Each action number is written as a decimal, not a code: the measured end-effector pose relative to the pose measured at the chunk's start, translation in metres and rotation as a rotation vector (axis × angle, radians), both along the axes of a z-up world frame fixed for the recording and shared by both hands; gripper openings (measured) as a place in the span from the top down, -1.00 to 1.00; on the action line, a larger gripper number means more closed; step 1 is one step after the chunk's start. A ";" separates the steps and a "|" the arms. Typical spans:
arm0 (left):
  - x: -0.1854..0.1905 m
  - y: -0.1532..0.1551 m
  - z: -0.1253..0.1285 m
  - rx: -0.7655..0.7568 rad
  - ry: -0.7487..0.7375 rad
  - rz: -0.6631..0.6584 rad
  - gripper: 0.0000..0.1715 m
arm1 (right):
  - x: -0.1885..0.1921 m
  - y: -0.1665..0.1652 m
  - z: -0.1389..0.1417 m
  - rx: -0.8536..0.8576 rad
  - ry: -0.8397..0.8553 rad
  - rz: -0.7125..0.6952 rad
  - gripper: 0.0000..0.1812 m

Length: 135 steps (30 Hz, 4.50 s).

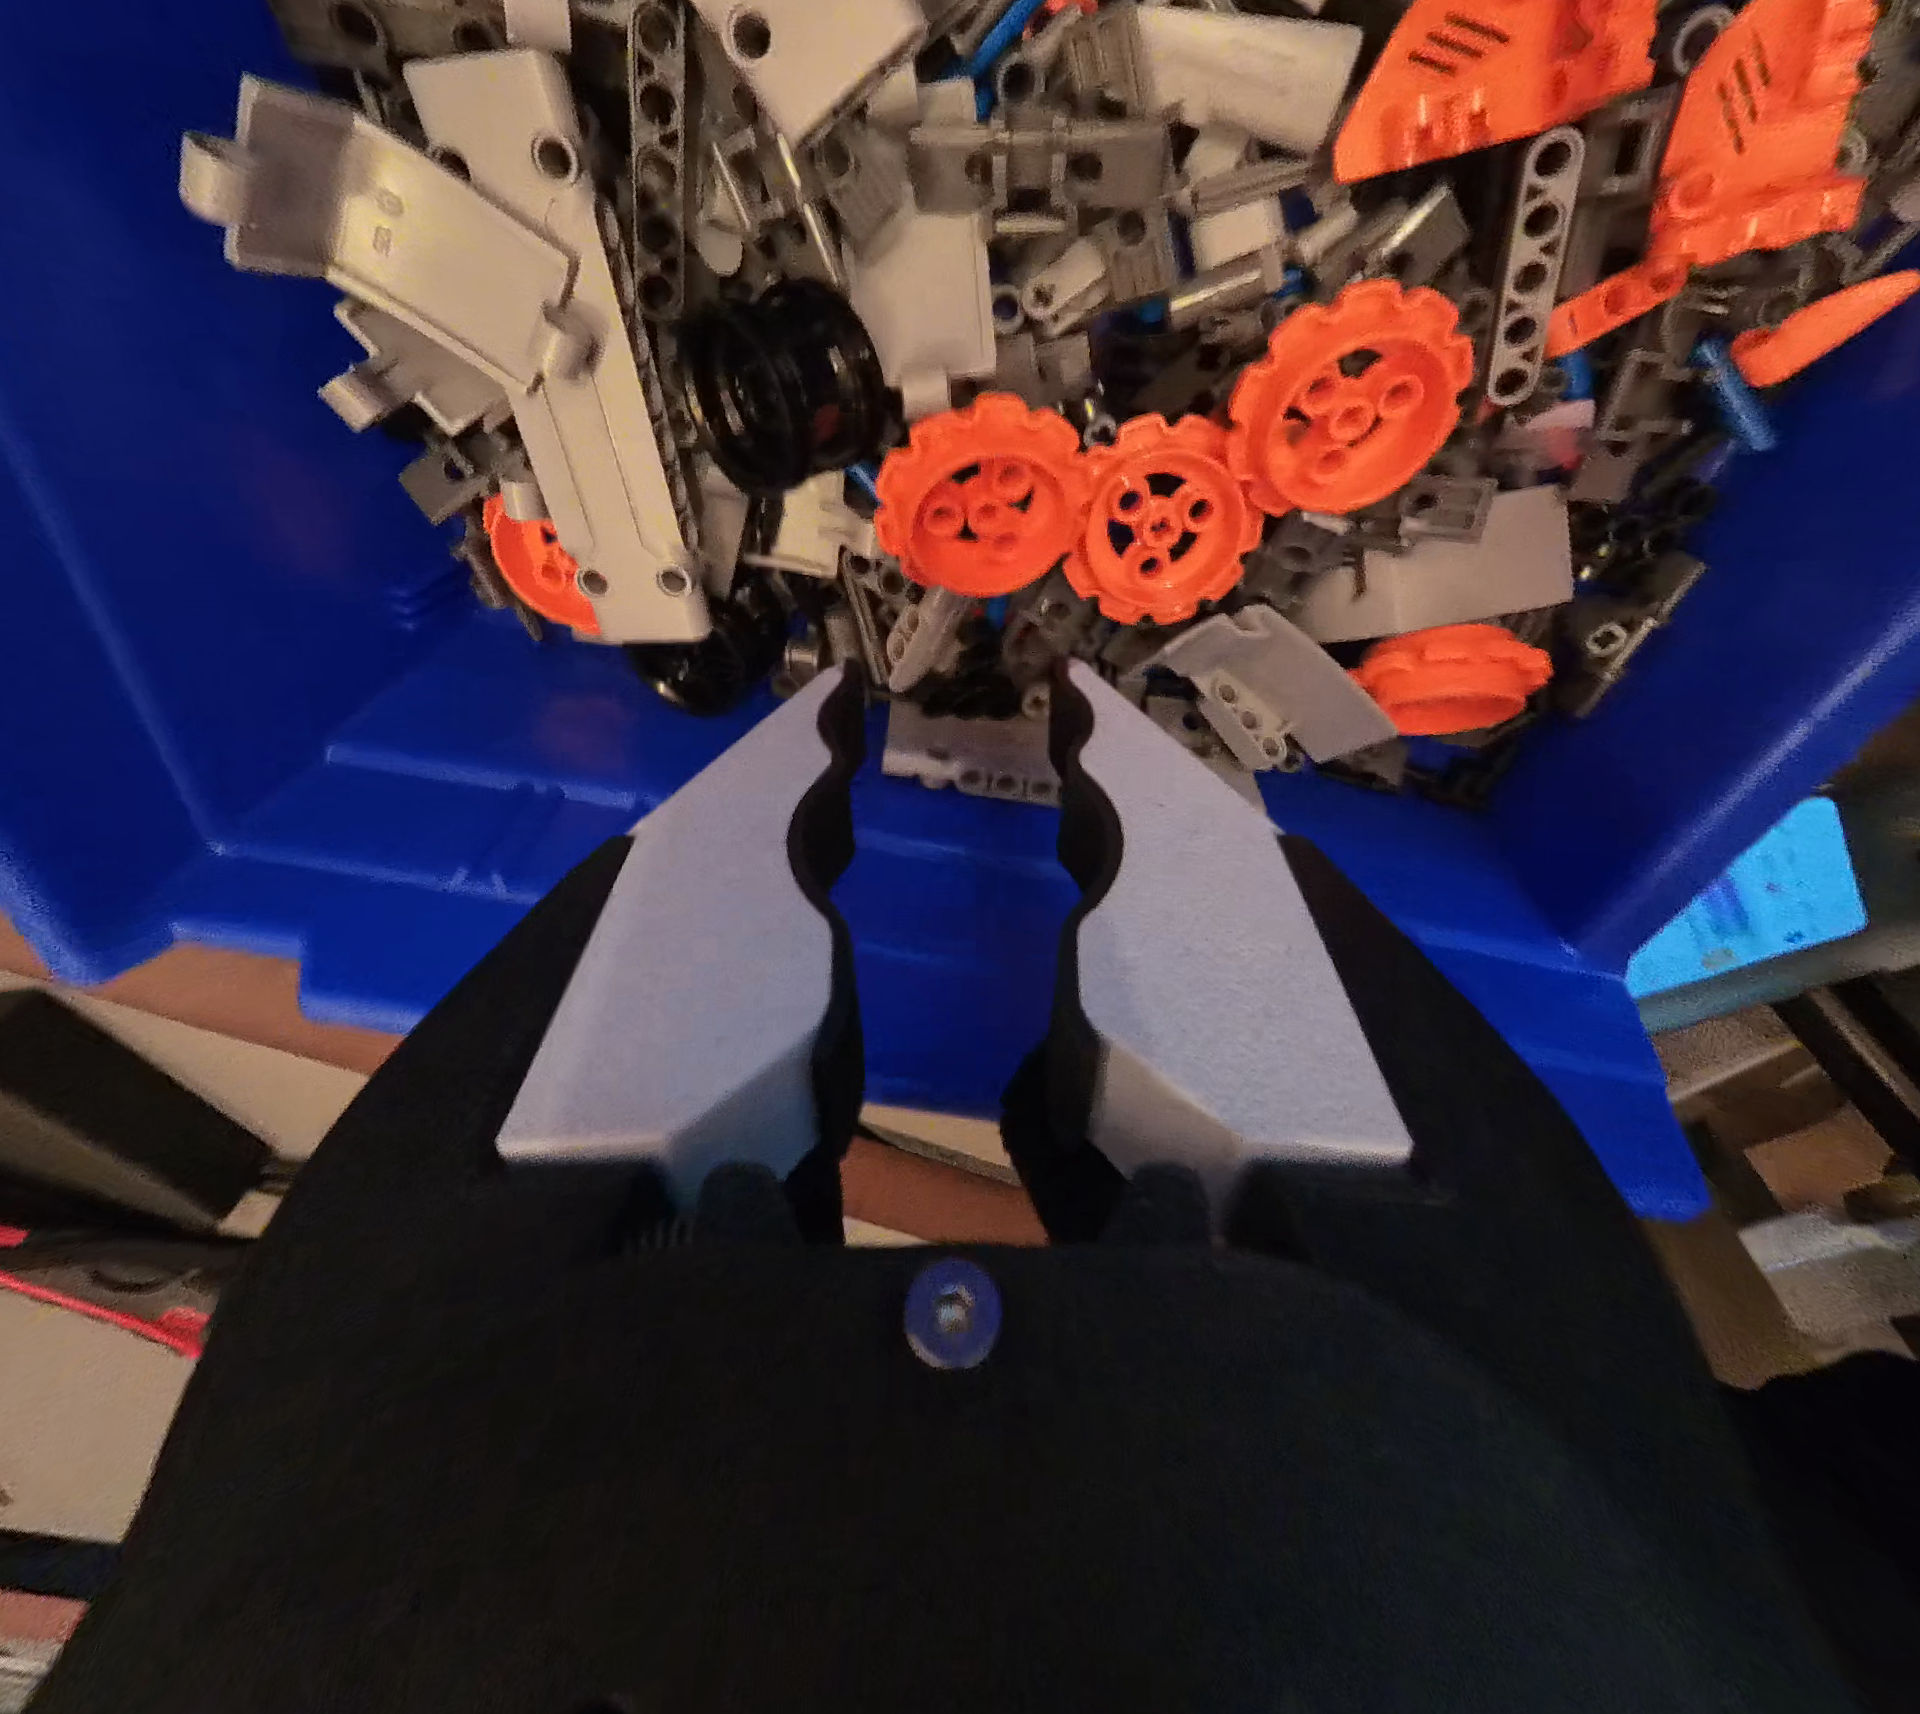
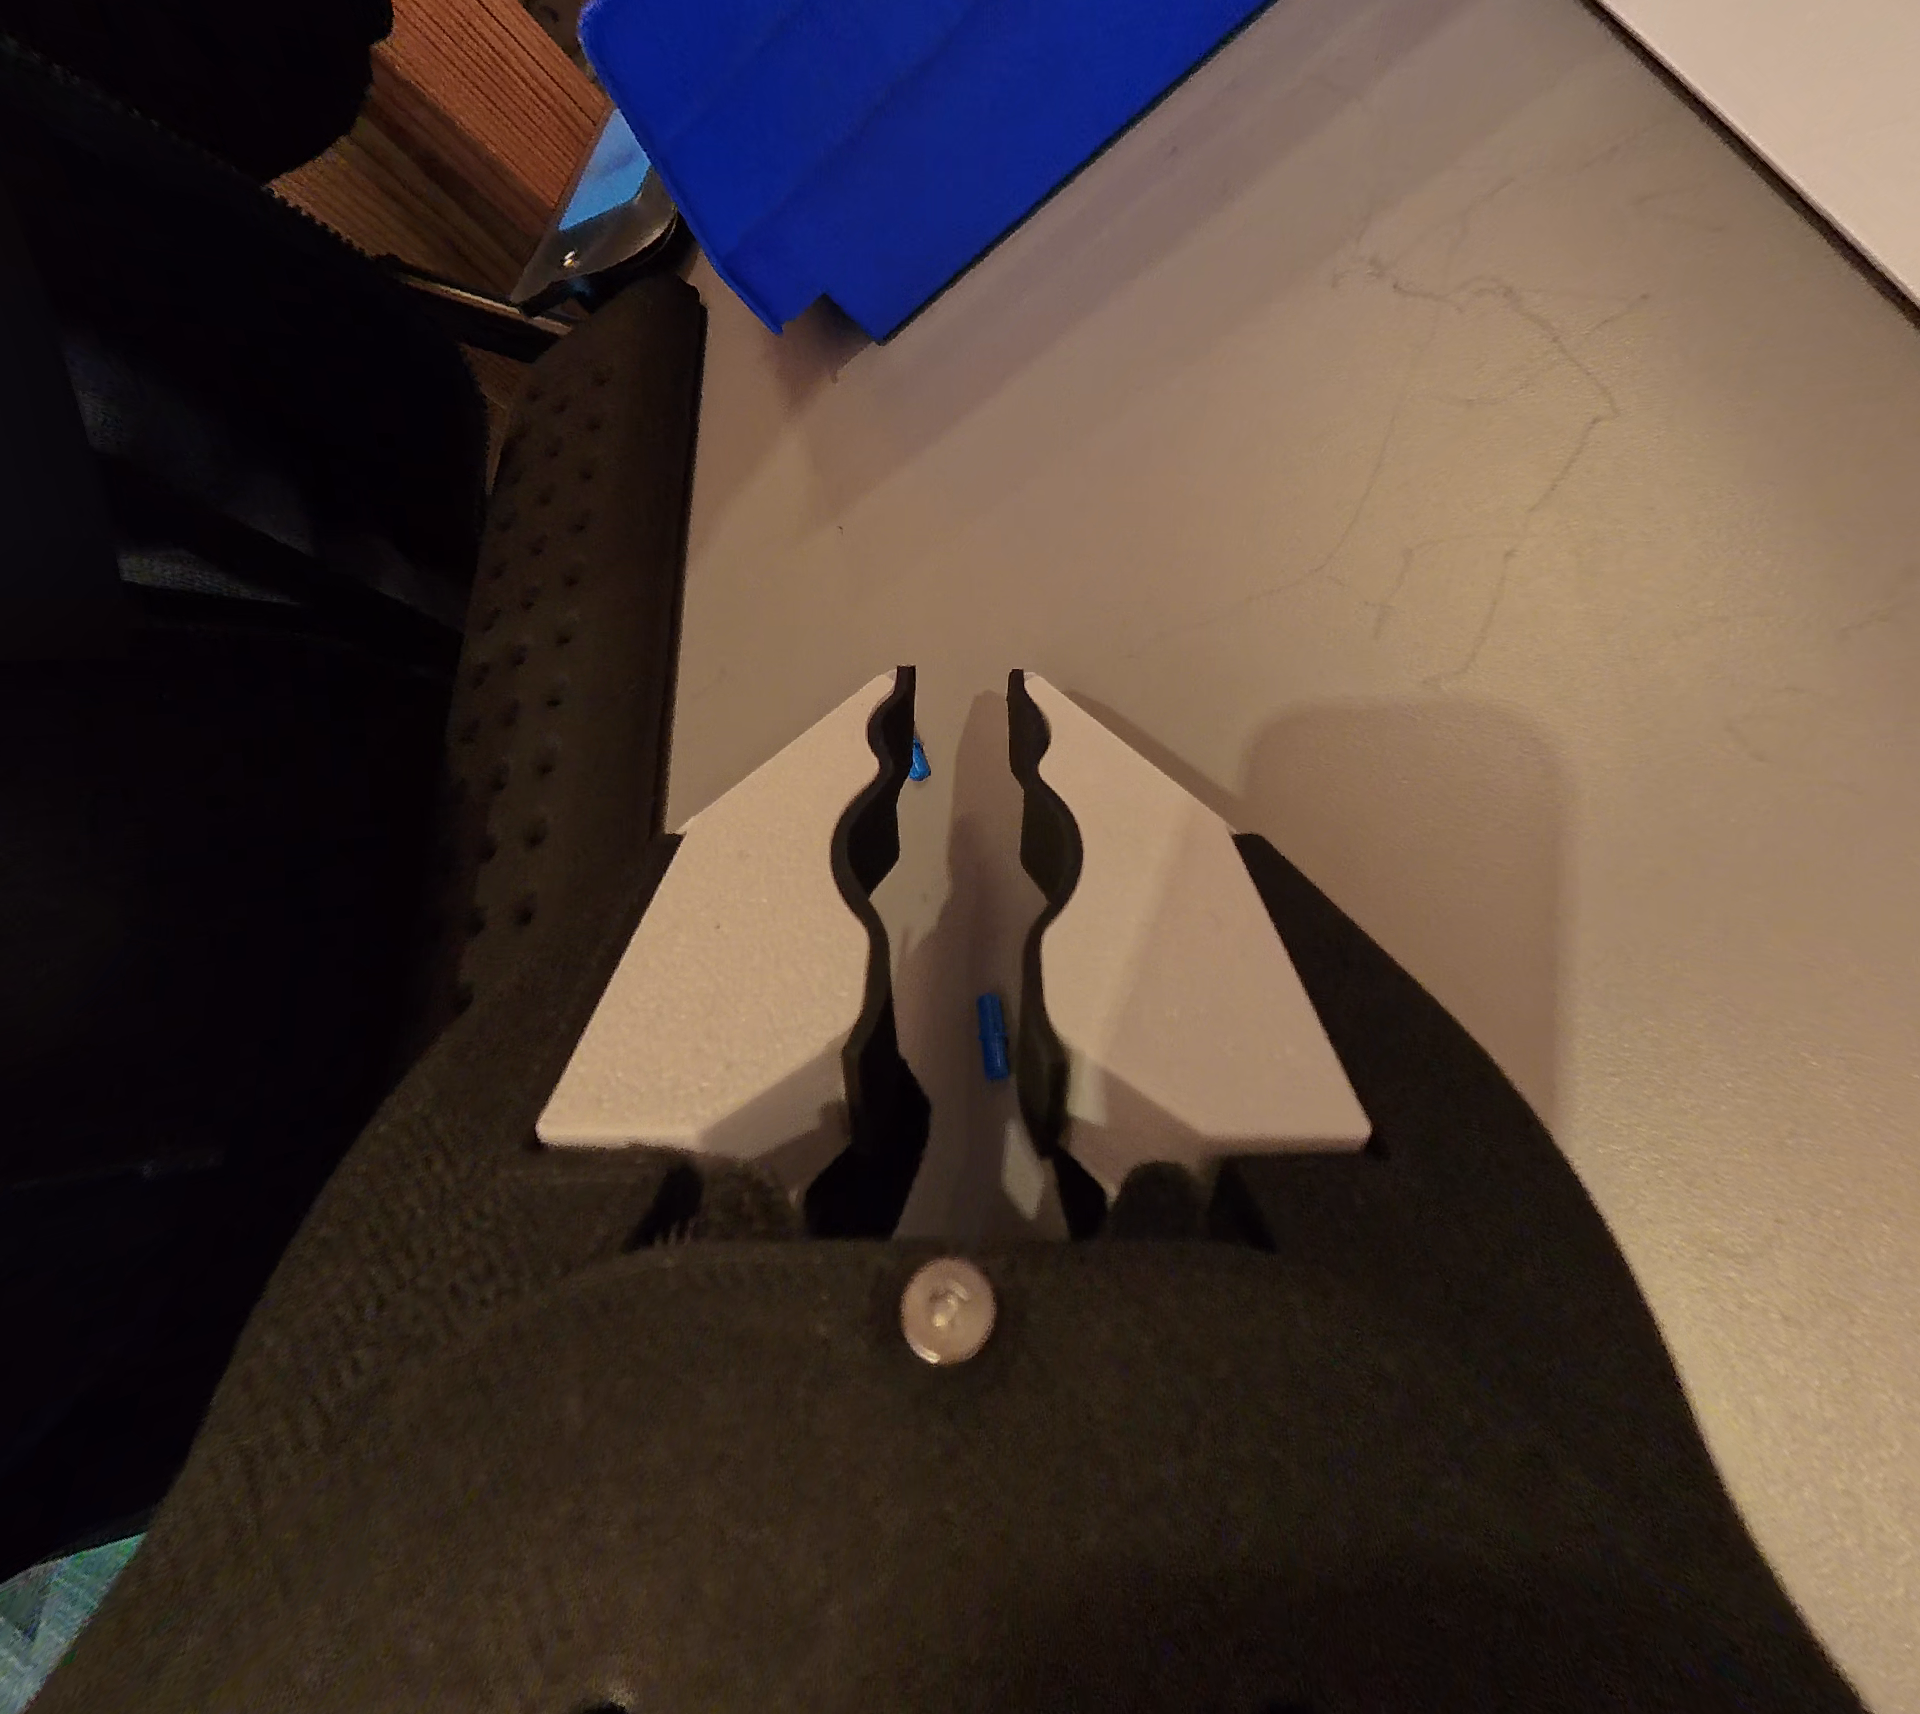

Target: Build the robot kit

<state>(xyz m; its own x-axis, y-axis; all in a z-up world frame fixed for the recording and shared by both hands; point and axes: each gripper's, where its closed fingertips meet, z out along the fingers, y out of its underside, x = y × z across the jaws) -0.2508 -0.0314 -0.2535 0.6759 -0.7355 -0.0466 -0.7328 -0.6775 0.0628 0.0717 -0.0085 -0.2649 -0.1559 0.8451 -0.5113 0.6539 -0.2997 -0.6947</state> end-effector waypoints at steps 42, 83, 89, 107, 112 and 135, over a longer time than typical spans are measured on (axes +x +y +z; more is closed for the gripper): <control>0.004 0.004 -0.002 -0.065 -0.072 0.021 0.71 | 0.000 0.000 -0.002 -0.007 -0.003 0.000 0.83; 0.015 0.028 0.010 0.060 -0.066 0.015 0.78 | 0.000 0.000 -0.004 -0.014 -0.008 0.003 0.83; 0.000 -0.003 -0.008 -0.088 0.008 0.035 0.78 | 0.000 -0.001 -0.005 -0.015 -0.010 0.005 0.83; 0.029 0.036 -0.019 0.005 -0.062 -0.006 0.98 | 0.000 0.000 -0.007 -0.018 -0.015 0.001 0.83; 0.038 0.042 -0.014 0.052 -0.106 -0.025 0.88 | 0.000 0.000 -0.006 -0.017 -0.013 0.000 0.83; 0.046 -0.034 -0.031 -0.190 -0.139 -0.079 0.93 | 0.000 0.000 -0.007 -0.018 -0.016 0.001 0.83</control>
<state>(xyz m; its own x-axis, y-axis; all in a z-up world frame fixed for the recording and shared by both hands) -0.2044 -0.0654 -0.2844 0.6058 -0.7732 0.1873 -0.7938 -0.6031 0.0782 0.0721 -0.0082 -0.2717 -0.1483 0.8357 -0.5288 0.6648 -0.3116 -0.6789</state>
